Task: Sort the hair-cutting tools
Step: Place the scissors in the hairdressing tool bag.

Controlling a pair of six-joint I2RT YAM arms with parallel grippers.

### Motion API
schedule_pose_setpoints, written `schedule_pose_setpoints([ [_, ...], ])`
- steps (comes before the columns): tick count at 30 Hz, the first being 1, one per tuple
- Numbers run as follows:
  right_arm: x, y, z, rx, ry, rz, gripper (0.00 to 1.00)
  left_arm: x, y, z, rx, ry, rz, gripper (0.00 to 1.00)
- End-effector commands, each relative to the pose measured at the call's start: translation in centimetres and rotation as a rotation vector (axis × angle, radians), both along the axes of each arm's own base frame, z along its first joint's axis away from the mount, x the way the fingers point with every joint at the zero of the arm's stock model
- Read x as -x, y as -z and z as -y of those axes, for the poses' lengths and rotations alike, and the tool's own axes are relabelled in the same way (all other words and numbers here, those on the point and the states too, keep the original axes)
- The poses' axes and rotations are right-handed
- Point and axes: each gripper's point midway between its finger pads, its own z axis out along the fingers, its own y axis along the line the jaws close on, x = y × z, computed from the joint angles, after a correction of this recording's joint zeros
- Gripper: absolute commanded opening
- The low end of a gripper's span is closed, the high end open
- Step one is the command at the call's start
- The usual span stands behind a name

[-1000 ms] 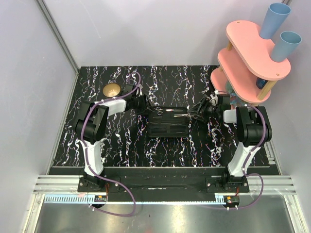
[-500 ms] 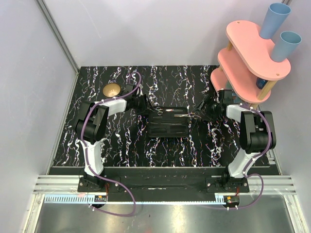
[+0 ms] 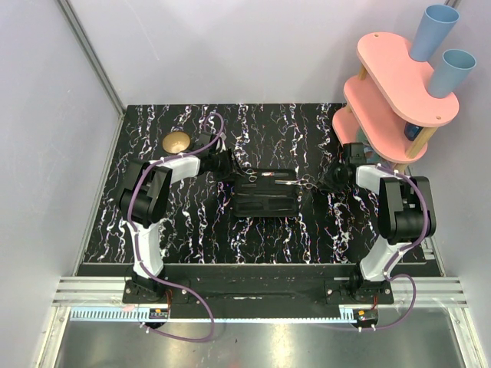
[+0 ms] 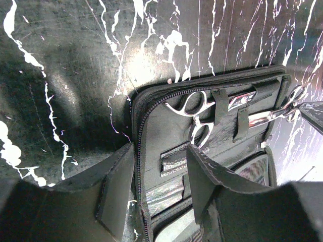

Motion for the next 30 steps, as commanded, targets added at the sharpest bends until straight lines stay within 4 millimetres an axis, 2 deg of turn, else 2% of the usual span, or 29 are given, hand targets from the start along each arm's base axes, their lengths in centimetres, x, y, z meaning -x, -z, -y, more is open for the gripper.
schedule_pose_setpoints([
  [1, -0.3, 0.3, -0.4, 0.054, -0.013, -0.011, 0.33, 1.3, 1.2, -0.9, -0.066, 0.005, -0.048, 0.50],
  [5, -0.6, 0.2, -1.2, 0.052, -0.017, -0.007, 0.27, 1.3, 1.3, -0.7, -0.060, 0.010, -0.052, 0.50],
  [10, -1.4, -0.1, -2.6, 0.060, -0.039, 0.014, 0.25, 1.3, 1.1, -0.5, -0.048, 0.016, -0.045, 0.50],
  [22, -4.5, -0.6, -4.0, 0.126, -0.200, 0.118, 0.27, 1.5, 1.3, 0.1, -0.030, 0.050, -0.048, 0.50],
  [27, -5.1, 0.1, -4.7, 0.123, -0.260, 0.119, 0.30, 1.6, 1.4, 0.2, -0.029, 0.055, -0.049, 0.50],
  [30, -5.3, 0.2, -5.9, 0.123, -0.303, 0.131, 0.30, 1.7, 1.5, 0.3, -0.028, 0.059, -0.052, 0.50],
])
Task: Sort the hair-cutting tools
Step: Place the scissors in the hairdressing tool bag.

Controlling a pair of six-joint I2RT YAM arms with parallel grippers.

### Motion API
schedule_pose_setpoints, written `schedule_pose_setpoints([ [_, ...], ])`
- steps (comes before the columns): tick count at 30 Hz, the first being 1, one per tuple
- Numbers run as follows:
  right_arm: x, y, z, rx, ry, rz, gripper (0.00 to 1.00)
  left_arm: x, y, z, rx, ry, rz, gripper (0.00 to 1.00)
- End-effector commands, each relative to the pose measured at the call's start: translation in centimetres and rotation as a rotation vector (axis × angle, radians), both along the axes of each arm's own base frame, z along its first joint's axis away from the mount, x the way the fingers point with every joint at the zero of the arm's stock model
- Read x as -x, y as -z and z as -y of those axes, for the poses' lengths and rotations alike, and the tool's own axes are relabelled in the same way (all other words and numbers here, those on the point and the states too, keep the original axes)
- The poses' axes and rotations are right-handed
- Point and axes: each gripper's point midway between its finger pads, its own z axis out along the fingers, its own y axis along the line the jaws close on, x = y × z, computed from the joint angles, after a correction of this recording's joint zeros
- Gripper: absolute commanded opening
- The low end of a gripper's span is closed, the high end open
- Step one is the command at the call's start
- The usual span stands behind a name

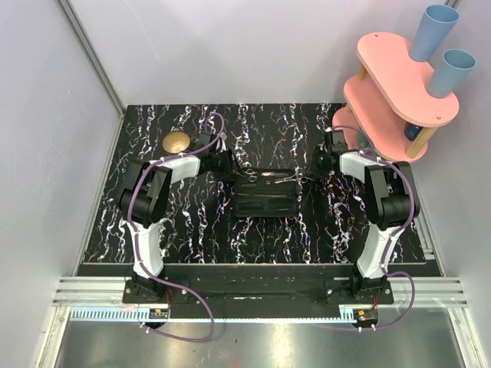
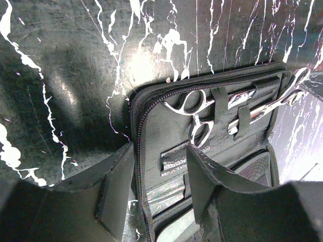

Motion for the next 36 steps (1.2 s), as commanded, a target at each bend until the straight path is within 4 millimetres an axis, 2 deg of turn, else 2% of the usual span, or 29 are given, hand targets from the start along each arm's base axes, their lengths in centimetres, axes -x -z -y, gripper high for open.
schedule_pose_setpoints([
  [1, -0.9, -0.1, -2.2, 0.009, -0.108, 0.043, 0.29, 1.5, 1.6, 0.2, -0.031, 0.036, -0.058, 0.50],
  [8, 0.4, -0.7, -4.3, -0.038, -0.089, 0.004, 0.29, 1.7, 1.4, 0.5, -0.023, 0.048, -0.059, 0.50],
  [12, 1.3, -0.5, -4.1, -0.041, -0.033, -0.023, 0.28, 1.8, 1.3, 0.7, -0.017, 0.056, -0.054, 0.50],
  [19, 1.0, -0.5, -4.4, -0.040, -0.014, -0.025, 0.21, 1.9, 1.4, 0.9, -0.014, 0.065, -0.056, 0.50],
  [24, 1.8, -0.7, -4.8, -0.053, 0.039, -0.056, 0.14, 2.0, 1.4, 1.0, -0.012, 0.066, -0.056, 0.50],
  [36, 2.5, -2.5, -7.3, -0.071, 0.011, -0.038, 0.11, 2.4, 1.6, 1.4, -0.010, 0.084, -0.060, 0.50],
])
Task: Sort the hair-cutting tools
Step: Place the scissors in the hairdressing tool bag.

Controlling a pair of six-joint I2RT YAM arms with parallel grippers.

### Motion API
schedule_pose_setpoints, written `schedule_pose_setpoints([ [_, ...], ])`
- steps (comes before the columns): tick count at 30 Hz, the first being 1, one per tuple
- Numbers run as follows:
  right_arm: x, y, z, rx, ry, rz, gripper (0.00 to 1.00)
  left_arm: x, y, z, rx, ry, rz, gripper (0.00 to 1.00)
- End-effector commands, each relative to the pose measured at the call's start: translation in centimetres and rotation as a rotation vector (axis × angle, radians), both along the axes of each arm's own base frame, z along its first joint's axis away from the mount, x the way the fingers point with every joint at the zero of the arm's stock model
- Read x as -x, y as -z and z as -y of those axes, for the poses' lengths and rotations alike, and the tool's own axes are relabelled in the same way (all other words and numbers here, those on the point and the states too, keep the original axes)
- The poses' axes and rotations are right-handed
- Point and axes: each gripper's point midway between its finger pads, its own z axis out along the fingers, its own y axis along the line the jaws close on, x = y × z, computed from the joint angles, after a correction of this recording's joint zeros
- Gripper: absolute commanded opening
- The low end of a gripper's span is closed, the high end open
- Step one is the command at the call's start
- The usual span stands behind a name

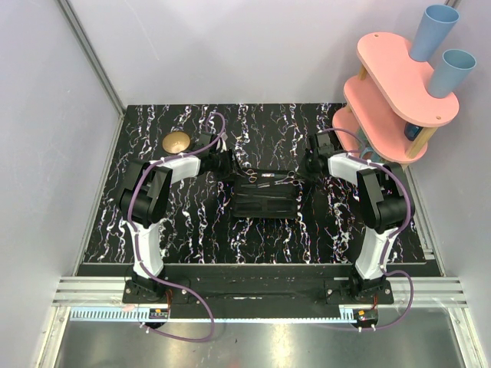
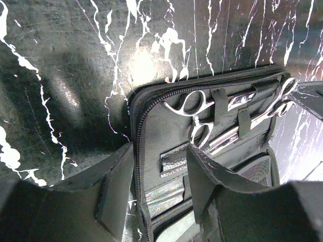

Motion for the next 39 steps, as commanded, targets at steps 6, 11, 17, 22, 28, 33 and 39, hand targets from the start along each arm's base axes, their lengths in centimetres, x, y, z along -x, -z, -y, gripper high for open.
schedule_pose_setpoints([
  [6, 1.3, -3.1, -2.2, -0.003, -0.018, 0.023, 0.16, 2.5, 1.5, 1.4, -0.005, 0.069, -0.071, 0.50],
  [11, 0.6, -5.1, -0.2, 0.109, -0.001, 0.092, 0.46, 2.0, 0.8, 0.6, -0.046, 0.038, -0.023, 0.52],
  [17, 0.4, -7.1, 0.6, 0.143, -0.005, 0.137, 0.52, 1.4, -0.3, -0.3, -0.080, 0.002, 0.026, 0.54],
  [22, 2.5, -6.1, -0.5, 0.075, -0.054, 0.082, 0.50, 1.7, -0.6, -1.1, -0.106, -0.019, 0.044, 0.54],
  [28, 2.9, -4.4, -1.6, 0.038, -0.092, 0.071, 0.37, 2.5, -0.9, -1.9, -0.126, -0.041, 0.050, 0.54],
  [33, 2.4, -3.5, -2.0, 0.029, -0.096, 0.055, 0.34, 3.0, -0.7, -2.2, -0.134, -0.044, 0.038, 0.54],
  [39, 2.4, -2.1, -2.4, 0.023, -0.111, 0.023, 0.32, 3.4, -0.4, -1.9, -0.117, -0.031, 0.020, 0.54],
])
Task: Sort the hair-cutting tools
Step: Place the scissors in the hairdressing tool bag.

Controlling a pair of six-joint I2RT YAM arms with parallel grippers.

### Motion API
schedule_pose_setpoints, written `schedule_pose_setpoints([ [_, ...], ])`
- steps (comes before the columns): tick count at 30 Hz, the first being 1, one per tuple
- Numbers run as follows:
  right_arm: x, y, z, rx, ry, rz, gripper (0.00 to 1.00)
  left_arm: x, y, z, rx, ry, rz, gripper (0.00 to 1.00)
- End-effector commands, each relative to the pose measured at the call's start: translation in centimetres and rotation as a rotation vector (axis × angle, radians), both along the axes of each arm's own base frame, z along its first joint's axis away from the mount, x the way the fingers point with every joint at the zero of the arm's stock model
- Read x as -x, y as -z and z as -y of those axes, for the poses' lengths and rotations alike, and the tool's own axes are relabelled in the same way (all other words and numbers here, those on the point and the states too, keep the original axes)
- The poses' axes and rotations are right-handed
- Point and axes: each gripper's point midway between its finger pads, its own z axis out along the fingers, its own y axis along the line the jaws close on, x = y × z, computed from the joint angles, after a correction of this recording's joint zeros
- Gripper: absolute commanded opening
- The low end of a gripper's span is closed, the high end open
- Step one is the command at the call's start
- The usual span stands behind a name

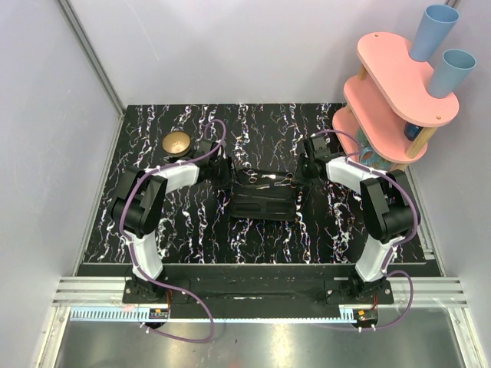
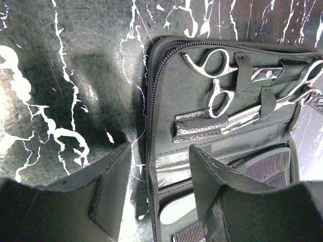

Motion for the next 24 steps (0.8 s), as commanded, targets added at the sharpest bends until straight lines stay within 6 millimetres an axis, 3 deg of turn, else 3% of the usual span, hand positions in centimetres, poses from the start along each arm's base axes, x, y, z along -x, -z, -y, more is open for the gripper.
schedule_pose_setpoints([
  [1, -0.8, -0.2, -1.4, -0.029, -0.034, 0.020, 0.32, 0.3, -0.5, -0.2, -0.003, 0.004, 0.006, 0.54],
  [24, -0.1, 0.8, -3.0, -0.055, 0.013, -0.015, 0.15, 1.6, -0.4, 2.5, 0.056, 0.089, -0.016, 0.40],
])
